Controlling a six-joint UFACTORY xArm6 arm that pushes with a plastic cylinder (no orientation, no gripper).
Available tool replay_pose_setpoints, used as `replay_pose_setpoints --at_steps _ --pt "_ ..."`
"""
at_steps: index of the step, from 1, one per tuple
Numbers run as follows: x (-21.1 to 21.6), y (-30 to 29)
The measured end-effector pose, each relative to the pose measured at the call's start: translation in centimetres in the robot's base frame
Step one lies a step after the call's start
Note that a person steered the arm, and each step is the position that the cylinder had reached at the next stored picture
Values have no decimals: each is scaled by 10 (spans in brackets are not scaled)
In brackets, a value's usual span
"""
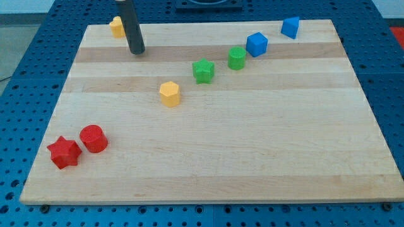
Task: Slide the red star and red circle towards yellow heart
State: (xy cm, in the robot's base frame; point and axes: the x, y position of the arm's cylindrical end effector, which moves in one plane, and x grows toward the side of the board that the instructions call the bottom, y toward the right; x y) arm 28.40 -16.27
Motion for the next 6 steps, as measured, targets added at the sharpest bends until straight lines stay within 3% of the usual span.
replay_pose_setpoints --at_steps 2,3,4,6 --pt "46 -19" --pt "47 8" --pt "85 -16" --pt "87 -140"
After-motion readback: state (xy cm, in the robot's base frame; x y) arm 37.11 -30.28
